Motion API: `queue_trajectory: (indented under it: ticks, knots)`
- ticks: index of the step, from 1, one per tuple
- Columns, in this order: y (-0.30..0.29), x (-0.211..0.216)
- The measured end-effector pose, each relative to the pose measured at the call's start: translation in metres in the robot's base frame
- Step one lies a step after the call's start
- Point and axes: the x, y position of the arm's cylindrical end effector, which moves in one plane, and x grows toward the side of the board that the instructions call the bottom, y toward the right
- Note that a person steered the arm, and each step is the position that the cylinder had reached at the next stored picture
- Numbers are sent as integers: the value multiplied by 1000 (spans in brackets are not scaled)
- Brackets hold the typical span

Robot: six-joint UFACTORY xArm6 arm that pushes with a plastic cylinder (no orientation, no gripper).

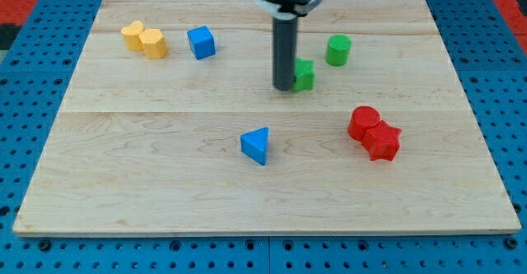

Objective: Point your arm towards the blue cube

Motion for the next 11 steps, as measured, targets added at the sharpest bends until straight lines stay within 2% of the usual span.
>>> queue_trajectory:
  ticks: [2, 3, 4, 5, 6, 7, 8, 9, 11]
  knots:
    - [59, -14]
    - [52, -15]
    - [4, -16]
    - [-25, -63]
    - [-49, -133]
    - [-119, -162]
    - [-179, -157]
    - [-192, -133]
    - [-138, -93]
